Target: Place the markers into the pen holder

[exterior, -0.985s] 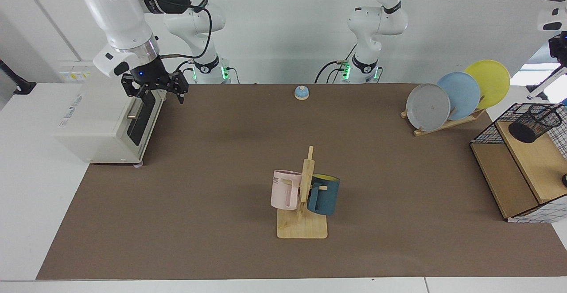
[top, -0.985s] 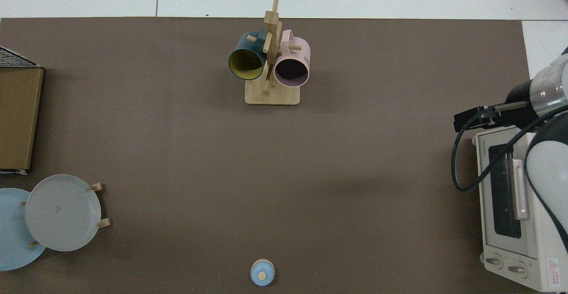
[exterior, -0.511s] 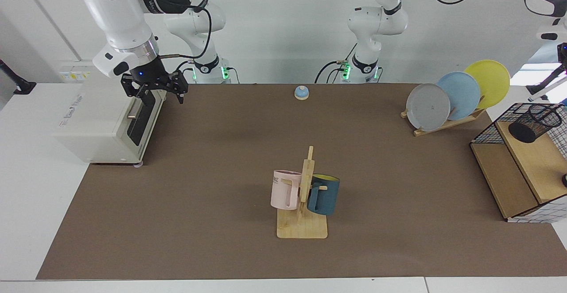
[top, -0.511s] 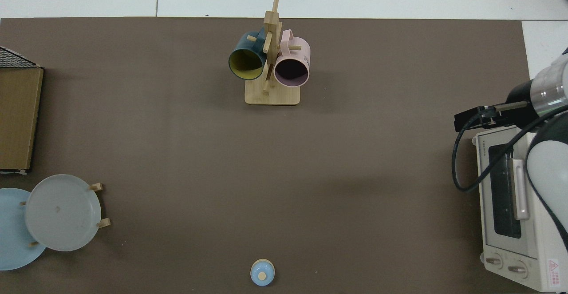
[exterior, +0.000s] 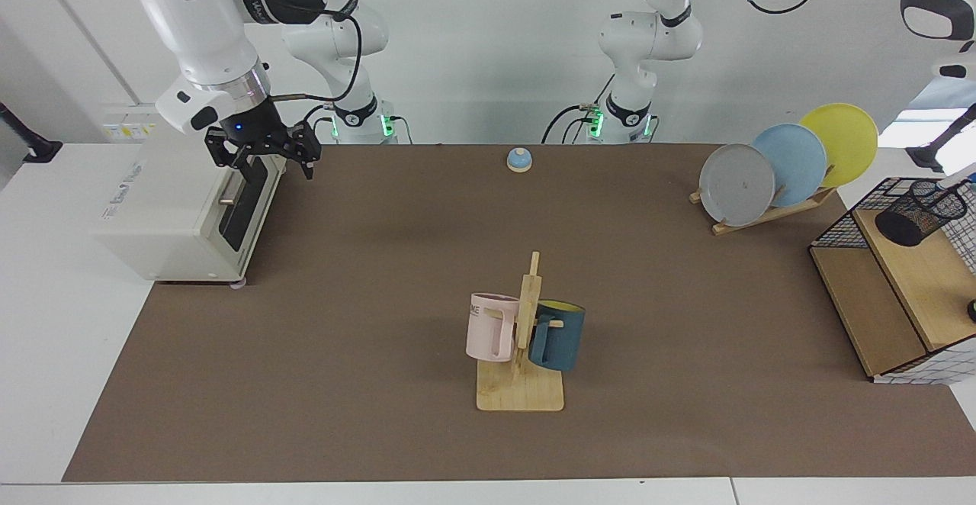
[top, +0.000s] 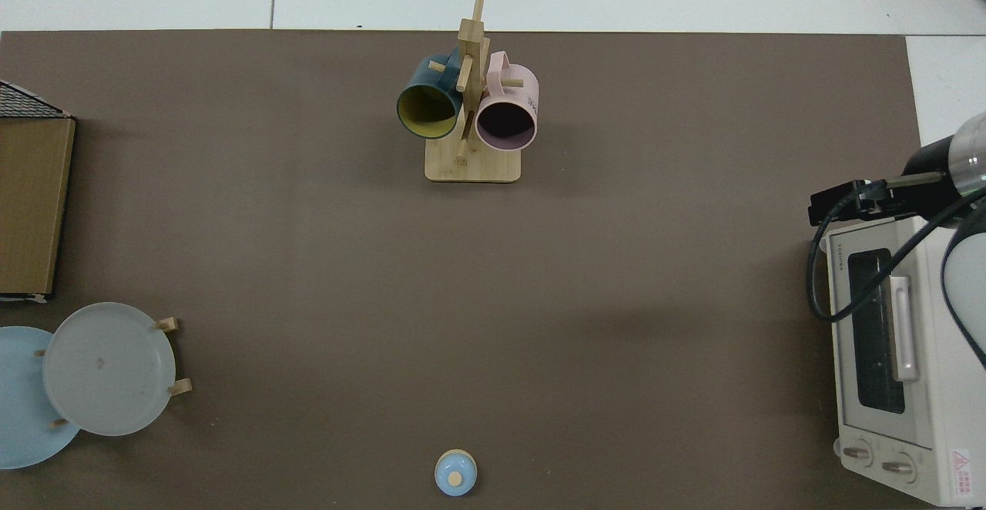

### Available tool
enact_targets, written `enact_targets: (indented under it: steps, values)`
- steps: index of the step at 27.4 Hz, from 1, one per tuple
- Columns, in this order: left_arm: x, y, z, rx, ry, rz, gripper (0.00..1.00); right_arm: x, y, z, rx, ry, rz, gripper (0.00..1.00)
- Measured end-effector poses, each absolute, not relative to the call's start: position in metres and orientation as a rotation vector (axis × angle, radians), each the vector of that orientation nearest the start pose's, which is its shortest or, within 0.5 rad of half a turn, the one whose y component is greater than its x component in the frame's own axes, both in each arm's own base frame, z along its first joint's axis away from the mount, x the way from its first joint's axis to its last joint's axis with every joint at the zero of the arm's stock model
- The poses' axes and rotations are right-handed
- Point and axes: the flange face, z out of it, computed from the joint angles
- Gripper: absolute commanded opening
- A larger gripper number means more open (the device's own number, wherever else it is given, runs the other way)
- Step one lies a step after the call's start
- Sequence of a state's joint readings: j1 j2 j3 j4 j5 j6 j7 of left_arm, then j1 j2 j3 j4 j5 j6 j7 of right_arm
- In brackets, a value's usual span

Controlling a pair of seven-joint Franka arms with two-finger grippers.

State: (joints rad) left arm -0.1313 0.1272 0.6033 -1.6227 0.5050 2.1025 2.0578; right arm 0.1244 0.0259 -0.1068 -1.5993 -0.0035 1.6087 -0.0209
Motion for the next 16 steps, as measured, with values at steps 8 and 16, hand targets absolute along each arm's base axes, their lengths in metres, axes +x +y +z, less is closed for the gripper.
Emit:
enact_targets:
  steps: [8,16]
  values:
    - [0.563,0.288,0.572,-1.614,2.037,0.566,0.68,0.565,0.015,0.6,-3.147,-0.073,0.026,1.0]
    - [0.559,0.289,0.554,-1.639,2.057,0.574,1.0,0.565,0.015,0.6,-3.147,-0.073,0.026,1.0]
